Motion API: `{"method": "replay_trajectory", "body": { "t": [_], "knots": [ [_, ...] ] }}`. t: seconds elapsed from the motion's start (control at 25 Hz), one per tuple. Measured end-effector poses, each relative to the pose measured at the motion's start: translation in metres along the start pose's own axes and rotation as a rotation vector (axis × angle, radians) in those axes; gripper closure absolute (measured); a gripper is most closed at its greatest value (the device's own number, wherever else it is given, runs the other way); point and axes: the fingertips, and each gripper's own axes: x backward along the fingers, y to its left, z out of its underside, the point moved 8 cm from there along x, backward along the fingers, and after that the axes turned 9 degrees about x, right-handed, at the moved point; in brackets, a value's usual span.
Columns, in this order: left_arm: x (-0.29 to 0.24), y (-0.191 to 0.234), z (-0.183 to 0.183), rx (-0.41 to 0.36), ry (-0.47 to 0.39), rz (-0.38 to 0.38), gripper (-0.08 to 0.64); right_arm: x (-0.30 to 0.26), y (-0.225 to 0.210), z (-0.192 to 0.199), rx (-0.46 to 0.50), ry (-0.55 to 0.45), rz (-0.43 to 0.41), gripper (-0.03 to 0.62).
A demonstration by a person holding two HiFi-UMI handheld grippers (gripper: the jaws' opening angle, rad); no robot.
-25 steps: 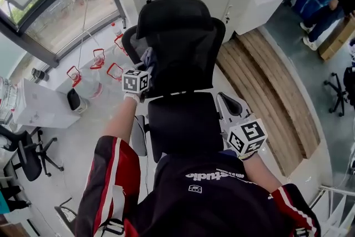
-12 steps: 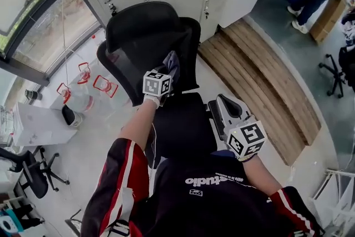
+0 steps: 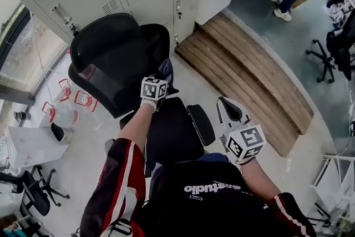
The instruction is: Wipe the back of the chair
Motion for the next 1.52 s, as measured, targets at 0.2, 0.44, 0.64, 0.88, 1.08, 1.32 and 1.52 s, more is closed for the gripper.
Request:
{"method": "replay_trajectory", "body": {
  "t": [0.2,0.44,0.64,0.88,1.08,1.32,1.52],
  "knots": [
    [-0.039,0.011,0.013,0.012,0.065,-0.052,0.505,0.009,-0.028,0.009,-0.008,0.027,0.026,0.595],
    [-0.059,0.018,0.013,0.039,0.065,-0.09,0.505,0.02,-0.056,0.025,-0.02,0.066,0.062,0.595],
    [-0.049,0.031,0.013,0.065,0.045,-0.12,0.505,0.02,-0.051,0.02,-0.014,0.056,0.046,0.595],
    [-0.018,0.051,0.019,0.1,0.017,-0.15,0.505,0.011,-0.032,0.015,0.008,0.056,0.007,0.595],
    [0.016,0.081,0.031,0.087,0.017,-0.193,0.505,-0.002,-0.004,0.004,0.04,0.039,-0.034,0.595],
    [0.07,0.124,0.05,0.113,0.011,-0.253,0.503,-0.016,0.039,-0.002,0.064,0.031,-0.093,0.595],
    [0.127,0.166,0.073,0.15,-0.002,-0.325,0.505,-0.033,0.084,-0.004,0.084,0.037,-0.15,0.595]
  ]
}}
